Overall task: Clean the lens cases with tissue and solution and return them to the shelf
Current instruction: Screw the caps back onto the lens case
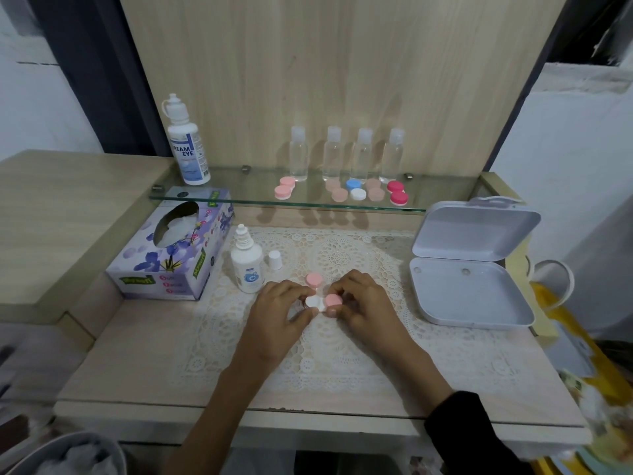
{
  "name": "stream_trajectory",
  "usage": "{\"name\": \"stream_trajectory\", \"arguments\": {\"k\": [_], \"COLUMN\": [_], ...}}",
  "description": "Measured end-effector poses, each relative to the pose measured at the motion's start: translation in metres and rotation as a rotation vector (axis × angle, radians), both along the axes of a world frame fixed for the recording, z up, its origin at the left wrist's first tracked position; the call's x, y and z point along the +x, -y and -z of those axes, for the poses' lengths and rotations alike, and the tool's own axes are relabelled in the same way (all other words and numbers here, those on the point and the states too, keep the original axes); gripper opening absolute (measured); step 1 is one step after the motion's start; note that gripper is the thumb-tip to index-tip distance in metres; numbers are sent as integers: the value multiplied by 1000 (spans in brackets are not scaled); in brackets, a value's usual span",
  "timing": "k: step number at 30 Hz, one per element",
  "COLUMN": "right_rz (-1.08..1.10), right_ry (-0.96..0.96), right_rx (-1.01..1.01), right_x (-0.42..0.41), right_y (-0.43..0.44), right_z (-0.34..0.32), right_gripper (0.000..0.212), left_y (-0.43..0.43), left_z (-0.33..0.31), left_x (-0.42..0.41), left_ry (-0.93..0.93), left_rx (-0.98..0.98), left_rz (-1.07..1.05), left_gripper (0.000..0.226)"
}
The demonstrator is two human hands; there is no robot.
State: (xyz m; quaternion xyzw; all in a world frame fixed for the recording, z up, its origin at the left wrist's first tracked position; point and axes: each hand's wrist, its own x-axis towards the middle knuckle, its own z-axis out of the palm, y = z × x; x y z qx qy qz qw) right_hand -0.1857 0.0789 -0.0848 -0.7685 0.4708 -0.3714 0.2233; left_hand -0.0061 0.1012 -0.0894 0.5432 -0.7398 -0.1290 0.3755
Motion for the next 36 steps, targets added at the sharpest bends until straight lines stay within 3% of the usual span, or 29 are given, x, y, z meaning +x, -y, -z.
{"name": "stream_trajectory", "arguments": {"k": [11,16,19,23,27,30,36], "right_rz": [-44,111,177,112,101,177,182], "right_ry": [8,73,41,10,-103,-69,-40], "right_rx": [13,36,18,-47,-113,-64,-51], "right_x": [0,3,1,1,1,0,0], "right_y": [-6,-8,-6,-6,-8,-7,-6], "right_z": [3,-2,1,3,2,0,3], "right_gripper": [34,42,37,20,36,46,27], "left_y": [0,0,0,0,0,0,0], "left_z": [0,0,0,0,1,1,1], "left_x": [1,0,0,0,1,1,0], "left_ry": [-11,-11,-7,-16,-14,-10,-14], "left_rx": [-11,-20,-21,-8,-4,-4,-7], "left_rz": [-1,-7,-1,-3,-2,0,4], "left_gripper": [37,41,41,39,40,40,40]}}
